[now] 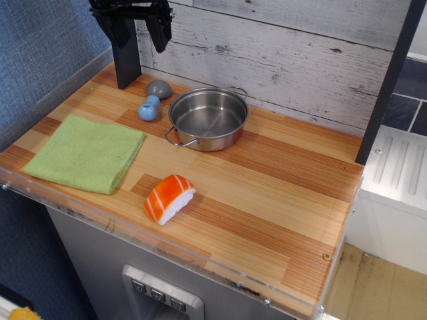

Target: Place the sushi to the right of the pot

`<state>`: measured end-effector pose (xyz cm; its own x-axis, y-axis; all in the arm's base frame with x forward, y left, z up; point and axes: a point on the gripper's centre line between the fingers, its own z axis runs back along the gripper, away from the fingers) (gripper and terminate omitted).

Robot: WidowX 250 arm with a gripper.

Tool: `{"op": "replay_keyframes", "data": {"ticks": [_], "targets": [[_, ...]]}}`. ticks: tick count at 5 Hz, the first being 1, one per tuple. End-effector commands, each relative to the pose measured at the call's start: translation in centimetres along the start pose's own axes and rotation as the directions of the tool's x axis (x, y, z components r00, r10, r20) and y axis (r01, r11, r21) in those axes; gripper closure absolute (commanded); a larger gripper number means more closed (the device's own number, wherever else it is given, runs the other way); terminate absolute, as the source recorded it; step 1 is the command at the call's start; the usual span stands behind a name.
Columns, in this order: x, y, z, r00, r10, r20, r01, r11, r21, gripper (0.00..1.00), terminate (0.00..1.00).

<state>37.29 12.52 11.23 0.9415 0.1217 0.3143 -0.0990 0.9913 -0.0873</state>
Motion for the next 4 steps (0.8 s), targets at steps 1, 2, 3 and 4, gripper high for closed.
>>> {"op": "replay_keyframes", "data": {"ticks": [1, 2, 3, 4], "targets": [[0.0, 0.0, 0.0, 1.000, 0.000, 0.000, 0.000, 1.000, 0.000, 0.00, 0.00], [-3.2, -1.7, 1.2, 1.000, -0.031, 0.006, 0.031, 1.000, -0.003, 0.00, 0.00], [-5.9, -2.6, 1.8, 0.998, -0.065, 0.003, 0.066, 0.998, -0.014, 0.00, 0.00], [-8.0, -3.3, 3.2, 0.994, -0.105, 0.025, 0.106, 0.994, -0.023, 0.00, 0.00]]}}
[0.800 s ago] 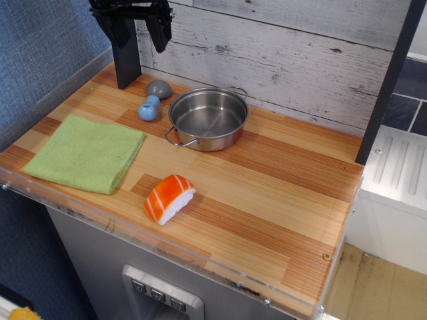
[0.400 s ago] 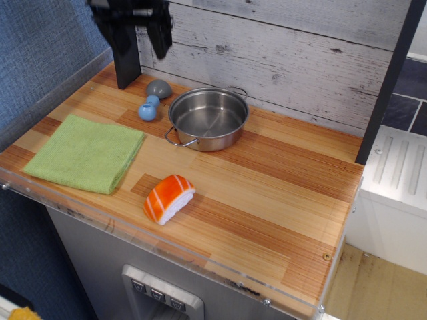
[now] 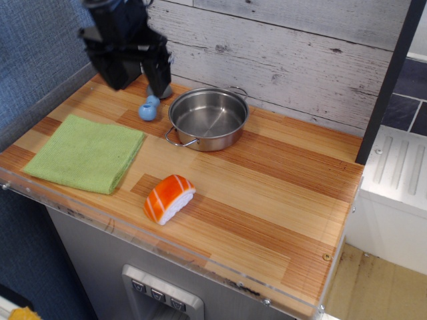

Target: Place the sushi to the right of the pot

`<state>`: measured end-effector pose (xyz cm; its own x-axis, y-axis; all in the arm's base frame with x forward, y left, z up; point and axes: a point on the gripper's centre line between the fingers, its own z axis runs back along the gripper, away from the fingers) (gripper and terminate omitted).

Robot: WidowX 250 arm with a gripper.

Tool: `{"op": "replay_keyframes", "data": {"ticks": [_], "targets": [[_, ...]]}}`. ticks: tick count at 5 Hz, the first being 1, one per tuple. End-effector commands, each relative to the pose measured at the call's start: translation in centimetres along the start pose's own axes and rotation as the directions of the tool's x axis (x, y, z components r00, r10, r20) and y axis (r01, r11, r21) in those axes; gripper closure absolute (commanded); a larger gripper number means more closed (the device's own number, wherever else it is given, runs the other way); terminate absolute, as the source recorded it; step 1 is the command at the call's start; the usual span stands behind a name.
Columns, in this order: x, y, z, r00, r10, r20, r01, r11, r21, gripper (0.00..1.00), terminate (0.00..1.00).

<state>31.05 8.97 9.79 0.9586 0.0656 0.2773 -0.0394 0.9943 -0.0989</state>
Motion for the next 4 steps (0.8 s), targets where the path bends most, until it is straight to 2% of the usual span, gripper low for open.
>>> {"op": "replay_keyframes", "data": {"ticks": [1, 2, 3, 4], "targets": [[-4.3, -1.7, 2.6, 0.992, -0.113, 0.060, 0.113, 0.993, 0.019, 0.00, 0.00], [-6.1, -2.9, 1.2, 0.983, -0.171, 0.069, 0.171, 0.985, 0.010, 0.00, 0.00], [-7.8, -4.5, -0.5, 0.970, -0.236, 0.053, 0.236, 0.972, 0.019, 0.00, 0.00], [-9.3, -5.0, -2.5, 0.965, -0.257, 0.046, 0.256, 0.966, 0.023, 0.00, 0.00]]}}
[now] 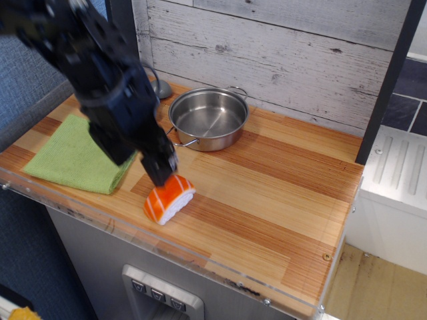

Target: Place the sushi to the right of the pot

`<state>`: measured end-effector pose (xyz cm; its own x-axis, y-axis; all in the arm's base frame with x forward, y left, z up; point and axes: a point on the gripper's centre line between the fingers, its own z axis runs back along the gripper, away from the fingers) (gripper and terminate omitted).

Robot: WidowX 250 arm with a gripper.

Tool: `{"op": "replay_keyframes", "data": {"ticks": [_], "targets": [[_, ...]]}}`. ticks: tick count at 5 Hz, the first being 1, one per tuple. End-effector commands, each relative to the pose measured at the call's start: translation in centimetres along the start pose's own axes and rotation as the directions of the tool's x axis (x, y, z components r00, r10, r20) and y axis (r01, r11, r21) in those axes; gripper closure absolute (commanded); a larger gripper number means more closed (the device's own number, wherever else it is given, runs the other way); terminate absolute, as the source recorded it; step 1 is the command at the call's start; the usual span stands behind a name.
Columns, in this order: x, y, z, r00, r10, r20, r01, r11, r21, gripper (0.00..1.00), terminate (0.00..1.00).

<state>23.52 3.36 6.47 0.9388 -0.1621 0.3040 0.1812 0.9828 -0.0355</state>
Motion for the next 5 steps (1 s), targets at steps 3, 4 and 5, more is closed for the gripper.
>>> {"op": "replay_keyframes", "data": {"ticks": [3, 4, 5], "targets": [[-0.2, -0.4, -5.2, 0.998, -0.047, -0.042, 0.049, 0.997, 0.060, 0.00, 0.00], [0.3, -0.3, -5.5, 0.999, -0.037, -0.039, 0.039, 0.997, 0.070, 1.00, 0.00], [0.3, -0.1, -5.4, 0.999, -0.028, -0.041, 0.031, 0.998, 0.062, 1.00, 0.00]]}}
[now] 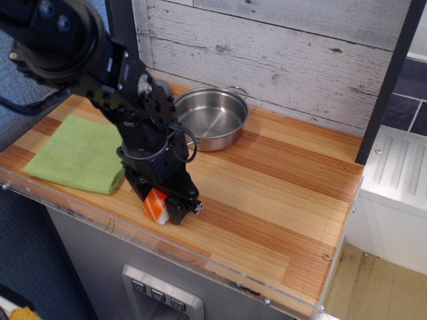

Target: Place the sushi to the right of the pot

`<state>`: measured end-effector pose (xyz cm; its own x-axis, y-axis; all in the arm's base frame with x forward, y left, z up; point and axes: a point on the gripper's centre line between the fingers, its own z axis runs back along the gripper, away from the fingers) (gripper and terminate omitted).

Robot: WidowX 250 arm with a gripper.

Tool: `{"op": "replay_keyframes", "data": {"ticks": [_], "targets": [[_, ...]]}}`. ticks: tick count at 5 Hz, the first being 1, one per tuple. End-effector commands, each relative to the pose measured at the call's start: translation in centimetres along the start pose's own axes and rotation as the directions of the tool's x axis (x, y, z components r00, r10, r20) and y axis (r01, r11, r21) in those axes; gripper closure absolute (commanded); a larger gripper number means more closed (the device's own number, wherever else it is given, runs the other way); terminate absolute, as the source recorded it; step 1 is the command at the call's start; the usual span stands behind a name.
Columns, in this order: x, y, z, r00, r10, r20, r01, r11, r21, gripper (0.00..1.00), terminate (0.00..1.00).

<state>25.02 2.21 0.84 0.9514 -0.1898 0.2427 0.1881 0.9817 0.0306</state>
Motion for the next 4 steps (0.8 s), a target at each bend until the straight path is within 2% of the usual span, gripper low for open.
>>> {"op": "replay_keyframes", "data": {"ticks": [1, 2, 4], "targets": [[0.3, 0.6, 1.0, 1.000, -0.009, 0.022, 0.009, 1.000, -0.014, 1.00, 0.00], [0.6, 0.8, 2.7, 1.000, 0.000, 0.011, 0.000, 0.999, -0.036, 1.00, 0.00], [3.4, 1.6, 7.7, 0.992, 0.032, 0.126, -0.030, 0.999, -0.015, 1.00, 0.00]]}}
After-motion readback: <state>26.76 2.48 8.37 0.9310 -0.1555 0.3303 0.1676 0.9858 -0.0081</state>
